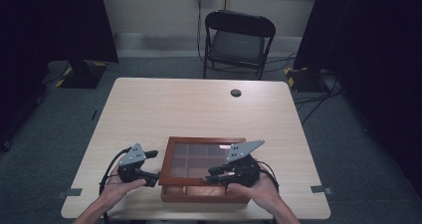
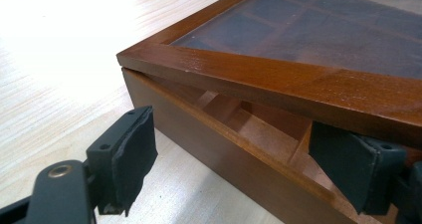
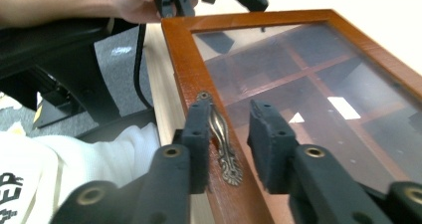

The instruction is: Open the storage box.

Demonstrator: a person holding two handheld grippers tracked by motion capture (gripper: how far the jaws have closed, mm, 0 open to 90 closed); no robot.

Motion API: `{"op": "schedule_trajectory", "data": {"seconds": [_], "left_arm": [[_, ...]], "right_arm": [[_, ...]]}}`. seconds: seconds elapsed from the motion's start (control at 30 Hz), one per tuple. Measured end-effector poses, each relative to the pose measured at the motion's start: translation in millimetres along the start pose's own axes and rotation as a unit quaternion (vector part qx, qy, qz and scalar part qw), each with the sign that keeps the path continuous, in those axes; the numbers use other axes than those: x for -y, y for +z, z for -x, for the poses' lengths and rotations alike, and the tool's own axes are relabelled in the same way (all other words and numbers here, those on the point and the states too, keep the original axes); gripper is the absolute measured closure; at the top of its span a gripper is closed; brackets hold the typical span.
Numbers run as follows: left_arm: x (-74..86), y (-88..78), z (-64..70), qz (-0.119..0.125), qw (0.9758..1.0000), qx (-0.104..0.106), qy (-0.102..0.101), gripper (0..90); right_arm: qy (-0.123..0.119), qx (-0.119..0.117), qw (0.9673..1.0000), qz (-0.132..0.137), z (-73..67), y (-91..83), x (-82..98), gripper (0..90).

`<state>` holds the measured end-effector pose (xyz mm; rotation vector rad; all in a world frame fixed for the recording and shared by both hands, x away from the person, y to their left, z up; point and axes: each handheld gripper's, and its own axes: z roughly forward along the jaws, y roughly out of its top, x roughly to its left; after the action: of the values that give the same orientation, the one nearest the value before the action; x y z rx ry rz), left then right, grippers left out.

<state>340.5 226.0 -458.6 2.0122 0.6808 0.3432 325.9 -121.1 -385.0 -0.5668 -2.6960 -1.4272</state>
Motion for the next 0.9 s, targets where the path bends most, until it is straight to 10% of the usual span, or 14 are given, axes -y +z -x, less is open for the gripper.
{"op": "schedule_trajectory", "data": {"seconds": [0.33,0.9], "left_arm": [[-6.3,-2.5,-1.4,0.013,0.9999,0.002,-0.002,19.6],[-31.0,-2.6,6.5,0.045,0.9987,0.023,-0.001,22.3]], "right_arm": [[0.029,0.033,0.9985,0.032,12.0,-29.5,7.7,37.4],[0.047,0.071,0.9925,0.087,12.5,-66.8,21.6,19.7]]}}
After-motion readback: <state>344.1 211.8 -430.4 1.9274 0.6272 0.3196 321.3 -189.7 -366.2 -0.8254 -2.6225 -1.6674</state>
